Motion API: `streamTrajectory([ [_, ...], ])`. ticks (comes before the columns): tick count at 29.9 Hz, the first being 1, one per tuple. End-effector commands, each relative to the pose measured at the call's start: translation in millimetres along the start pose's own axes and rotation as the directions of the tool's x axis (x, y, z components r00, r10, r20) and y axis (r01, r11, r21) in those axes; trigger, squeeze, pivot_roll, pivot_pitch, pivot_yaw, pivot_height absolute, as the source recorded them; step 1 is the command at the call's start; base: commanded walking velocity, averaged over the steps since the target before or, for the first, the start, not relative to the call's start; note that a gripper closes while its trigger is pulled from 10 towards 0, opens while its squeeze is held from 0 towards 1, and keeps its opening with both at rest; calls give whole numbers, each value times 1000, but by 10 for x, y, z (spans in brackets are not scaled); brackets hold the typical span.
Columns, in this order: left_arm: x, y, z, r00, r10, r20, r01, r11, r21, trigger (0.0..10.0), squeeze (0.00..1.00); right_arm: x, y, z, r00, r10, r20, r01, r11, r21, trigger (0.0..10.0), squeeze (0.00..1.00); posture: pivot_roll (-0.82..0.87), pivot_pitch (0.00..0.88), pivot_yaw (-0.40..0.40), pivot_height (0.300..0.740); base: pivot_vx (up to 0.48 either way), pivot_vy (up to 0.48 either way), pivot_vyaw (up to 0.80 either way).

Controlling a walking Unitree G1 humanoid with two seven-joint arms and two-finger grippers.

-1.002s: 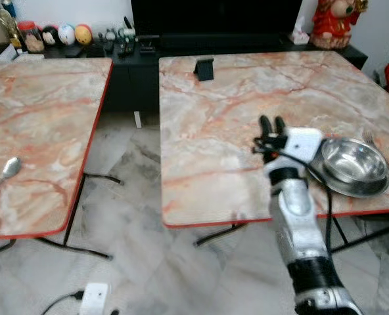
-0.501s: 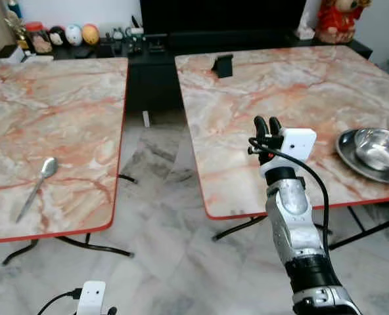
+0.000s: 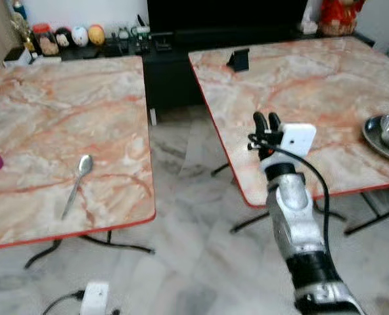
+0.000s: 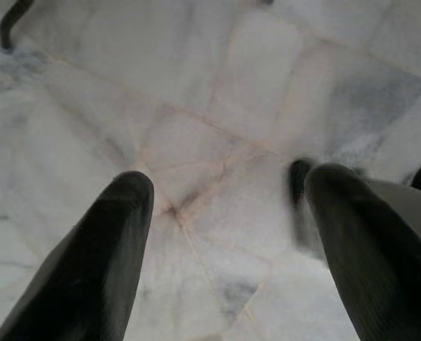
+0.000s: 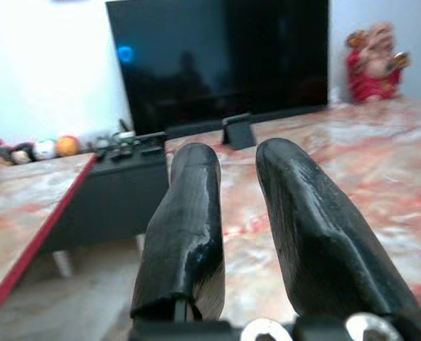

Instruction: Setting the table

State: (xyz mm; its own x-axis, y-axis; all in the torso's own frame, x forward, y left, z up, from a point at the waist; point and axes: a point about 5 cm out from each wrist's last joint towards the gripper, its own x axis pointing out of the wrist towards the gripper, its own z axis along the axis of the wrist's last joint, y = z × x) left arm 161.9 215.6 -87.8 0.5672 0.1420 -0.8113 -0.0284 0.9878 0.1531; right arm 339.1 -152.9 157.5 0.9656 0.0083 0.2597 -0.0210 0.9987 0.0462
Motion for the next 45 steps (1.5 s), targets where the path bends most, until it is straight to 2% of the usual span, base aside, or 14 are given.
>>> streamTrajectory([
  [1,-9,43,-42,1000,7,-17,-7,1000,8,10000,0,34,72,50,1000,18,19,-18,1000,10,10000,0,-49,14,1,740,0,341,0],
  [45,-6,38,-31,1000,10,-15,-10,1000,3,10000,0,66,127,47,999,33,18,-33,999,13,10000,0,-30,35,1,740,0,337,0],
])
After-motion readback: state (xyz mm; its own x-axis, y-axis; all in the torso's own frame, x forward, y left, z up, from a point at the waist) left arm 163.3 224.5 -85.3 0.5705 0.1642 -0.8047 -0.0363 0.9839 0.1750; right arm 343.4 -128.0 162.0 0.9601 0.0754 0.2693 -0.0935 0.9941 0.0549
